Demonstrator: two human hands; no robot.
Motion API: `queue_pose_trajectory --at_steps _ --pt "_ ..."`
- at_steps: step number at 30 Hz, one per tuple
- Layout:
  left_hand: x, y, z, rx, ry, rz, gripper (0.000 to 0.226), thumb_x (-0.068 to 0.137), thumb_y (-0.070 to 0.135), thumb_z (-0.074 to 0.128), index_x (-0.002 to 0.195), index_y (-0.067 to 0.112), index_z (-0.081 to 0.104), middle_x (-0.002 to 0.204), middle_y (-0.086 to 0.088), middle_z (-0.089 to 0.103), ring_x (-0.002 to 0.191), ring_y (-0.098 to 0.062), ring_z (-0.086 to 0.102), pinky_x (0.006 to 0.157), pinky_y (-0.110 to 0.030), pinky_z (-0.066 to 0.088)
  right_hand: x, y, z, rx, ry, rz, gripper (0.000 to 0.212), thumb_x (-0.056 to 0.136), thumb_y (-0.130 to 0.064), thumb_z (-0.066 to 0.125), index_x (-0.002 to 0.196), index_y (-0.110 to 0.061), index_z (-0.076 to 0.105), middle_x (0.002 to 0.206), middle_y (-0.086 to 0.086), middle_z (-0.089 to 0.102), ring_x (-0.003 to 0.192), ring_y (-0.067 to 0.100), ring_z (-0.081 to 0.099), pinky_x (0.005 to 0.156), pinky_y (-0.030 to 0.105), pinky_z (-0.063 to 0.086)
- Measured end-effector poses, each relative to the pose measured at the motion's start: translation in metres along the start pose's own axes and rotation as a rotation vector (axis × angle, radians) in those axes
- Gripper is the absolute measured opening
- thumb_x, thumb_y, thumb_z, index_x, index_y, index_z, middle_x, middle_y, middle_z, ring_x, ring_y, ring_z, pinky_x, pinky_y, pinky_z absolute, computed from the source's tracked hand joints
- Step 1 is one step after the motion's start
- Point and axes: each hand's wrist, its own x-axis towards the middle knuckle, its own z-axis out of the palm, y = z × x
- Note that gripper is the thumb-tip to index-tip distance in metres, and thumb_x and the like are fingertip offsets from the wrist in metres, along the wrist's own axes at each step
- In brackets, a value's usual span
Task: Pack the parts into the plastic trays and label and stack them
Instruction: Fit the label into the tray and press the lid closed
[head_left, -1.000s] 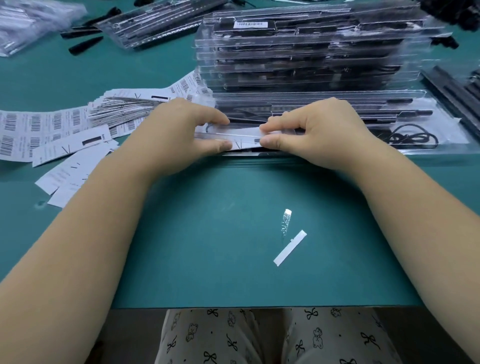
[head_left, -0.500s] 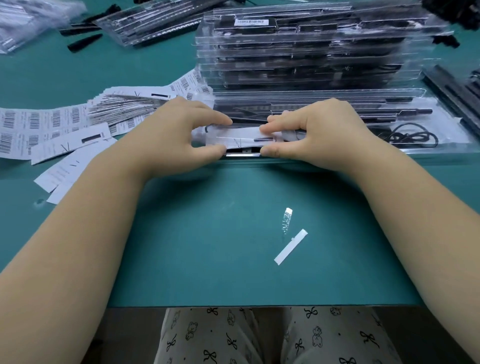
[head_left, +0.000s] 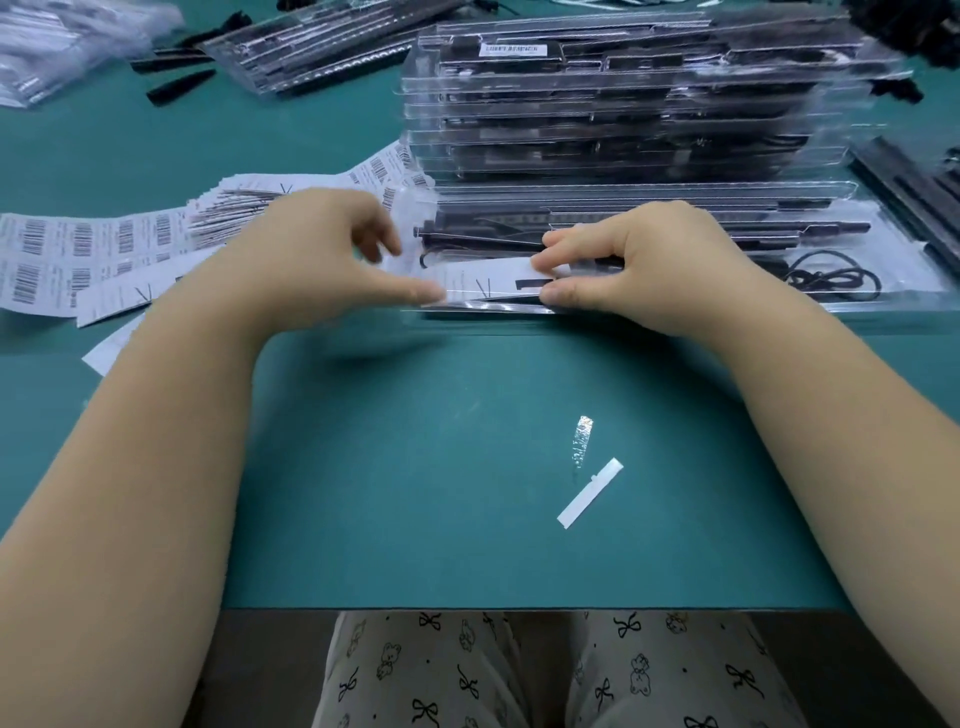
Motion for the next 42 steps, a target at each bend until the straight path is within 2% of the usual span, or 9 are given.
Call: queue_pose_trajectory --at_steps 2,5,9,12,17,21,30,36,42 --pt "-0.002 -0.001 -0.005 -0.077 -0.119 -0.195 0.07 0.053 0.084 0.054 0.075 0.019 0.068 0.065 0.004 0.07 0.046 -0.007 0.057 0.042 -0.023 0.04 0.0 0.001 0.001 0.0 0.011 0.001 0.026 0.076 -0.056 0.067 0.101 -0.051 0.066 0.124 -0.032 0.056 0.121 -0.003 0.047 0.092 0.02 0.031" --pt "0.003 -0.007 0.0 -0.122 -0.176 -0.303 0.057 0.074 0.068 0.061 0.073 0.012 0.072 0.062 0.0 0.071 0.039 -0.008 0.053 0.04 -0.021 0.037 0.001 0.002 0.002 -0.012 0.017 0.003 0.024 0.075 -0.057 0.067 0.098 -0.052 0.065 0.123 -0.033 0.055 0.121 -0.004 0.046 0.089 0.02 0.03" --pt "0.006 -0.007 0.007 -0.309 -0.16 -0.354 0.036 0.076 0.042 0.073 0.074 0.007 0.069 0.059 -0.003 0.069 0.042 -0.01 0.058 0.033 -0.017 0.036 0.0 0.003 0.003 0.013 0.029 0.001 0.019 0.074 -0.057 0.067 0.093 -0.055 0.064 0.121 -0.034 0.056 0.118 -0.01 0.045 0.085 0.016 0.029" --pt "0.006 -0.004 0.008 -0.403 -0.173 -0.41 0.025 0.079 0.031 0.068 0.073 0.007 0.063 0.06 -0.005 0.069 0.042 -0.012 0.06 0.033 -0.014 0.034 -0.002 0.004 0.003 0.105 0.045 0.022 0.016 0.072 -0.058 0.068 0.088 -0.055 0.065 0.115 -0.035 0.059 0.112 -0.014 0.048 0.085 0.007 0.029" --pt "0.006 0.004 0.012 -0.632 -0.175 -0.435 0.014 0.08 0.015 0.062 0.08 0.001 0.063 0.074 -0.011 0.074 0.049 -0.012 0.065 0.036 -0.013 0.041 -0.006 0.005 0.002 0.155 0.087 0.045 0.011 0.071 -0.055 0.07 0.082 -0.053 0.067 0.111 -0.033 0.062 0.108 -0.012 0.052 0.089 0.016 0.034" --pt "0.006 0.01 0.018 -0.86 -0.187 -0.471 0.011 0.084 0.002 0.051 0.091 -0.006 0.053 0.074 -0.016 0.073 0.063 -0.022 0.072 0.043 -0.018 0.05 -0.007 0.005 0.0 0.139 0.076 0.05 0.013 0.071 -0.056 0.071 0.083 -0.051 0.067 0.103 -0.037 0.062 0.107 -0.012 0.052 0.084 0.009 0.033" --pt "0.007 0.013 0.019 -0.896 -0.198 -0.485 0.015 0.09 0.013 0.048 0.08 0.003 0.055 0.056 -0.007 0.066 0.059 -0.021 0.071 0.041 -0.019 0.051 -0.011 -0.003 -0.003 0.173 0.072 0.026 0.022 0.067 -0.058 0.07 0.085 -0.046 0.069 0.092 -0.036 0.061 0.108 -0.008 0.055 0.103 0.03 0.04" --pt "0.009 0.01 0.013 -1.0 -0.239 -0.527 0.033 0.088 0.012 0.029 0.093 -0.006 0.056 0.071 -0.018 0.071 0.057 -0.027 0.07 0.042 -0.025 0.052 -0.012 -0.009 -0.004 0.019 0.077 -0.009 0.067 0.05 -0.083 0.047 0.1 -0.043 0.067 0.107 -0.02 0.067 0.104 0.007 0.059 0.095 0.035 0.044" --pt "0.009 0.008 0.008 -0.91 -0.302 -0.491 0.034 0.092 0.023 0.031 0.094 0.001 0.057 0.078 -0.016 0.073 0.058 -0.025 0.07 0.043 -0.023 0.052 -0.01 -0.007 -0.001 -0.116 0.114 -0.086 0.055 0.069 -0.074 0.042 0.102 -0.039 0.068 0.098 -0.009 0.071 0.094 0.016 0.061 0.085 0.036 0.047"
